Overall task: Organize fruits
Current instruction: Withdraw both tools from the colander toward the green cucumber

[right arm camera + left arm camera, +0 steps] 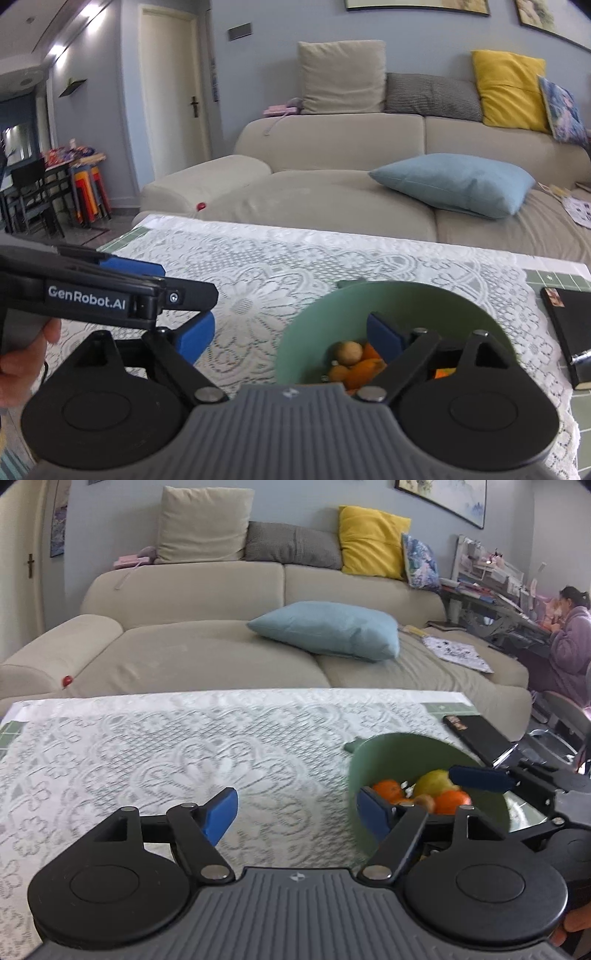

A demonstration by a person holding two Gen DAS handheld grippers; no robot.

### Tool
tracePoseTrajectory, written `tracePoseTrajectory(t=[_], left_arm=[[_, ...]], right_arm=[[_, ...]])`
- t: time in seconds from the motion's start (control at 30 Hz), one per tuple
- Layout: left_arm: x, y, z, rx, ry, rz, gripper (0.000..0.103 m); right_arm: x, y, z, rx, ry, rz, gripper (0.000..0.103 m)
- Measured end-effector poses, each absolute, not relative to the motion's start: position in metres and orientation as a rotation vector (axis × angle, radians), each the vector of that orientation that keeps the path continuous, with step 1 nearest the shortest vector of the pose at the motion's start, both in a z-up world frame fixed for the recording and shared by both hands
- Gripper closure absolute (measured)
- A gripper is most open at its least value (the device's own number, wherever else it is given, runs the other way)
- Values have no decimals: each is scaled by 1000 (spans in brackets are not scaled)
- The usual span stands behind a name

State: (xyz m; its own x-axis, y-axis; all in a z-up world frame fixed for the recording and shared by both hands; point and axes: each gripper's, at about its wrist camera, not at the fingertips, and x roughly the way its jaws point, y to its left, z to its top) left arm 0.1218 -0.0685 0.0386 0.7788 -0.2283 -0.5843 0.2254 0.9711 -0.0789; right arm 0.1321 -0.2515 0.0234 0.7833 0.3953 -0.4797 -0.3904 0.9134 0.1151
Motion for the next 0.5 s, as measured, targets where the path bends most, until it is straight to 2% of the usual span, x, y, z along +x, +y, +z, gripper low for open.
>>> tracePoseTrajectory(t=[0.5], left_arm=[[97, -6, 12, 146, 718, -179, 17]], right_arm=[[114, -194, 12, -30, 634, 605, 9]])
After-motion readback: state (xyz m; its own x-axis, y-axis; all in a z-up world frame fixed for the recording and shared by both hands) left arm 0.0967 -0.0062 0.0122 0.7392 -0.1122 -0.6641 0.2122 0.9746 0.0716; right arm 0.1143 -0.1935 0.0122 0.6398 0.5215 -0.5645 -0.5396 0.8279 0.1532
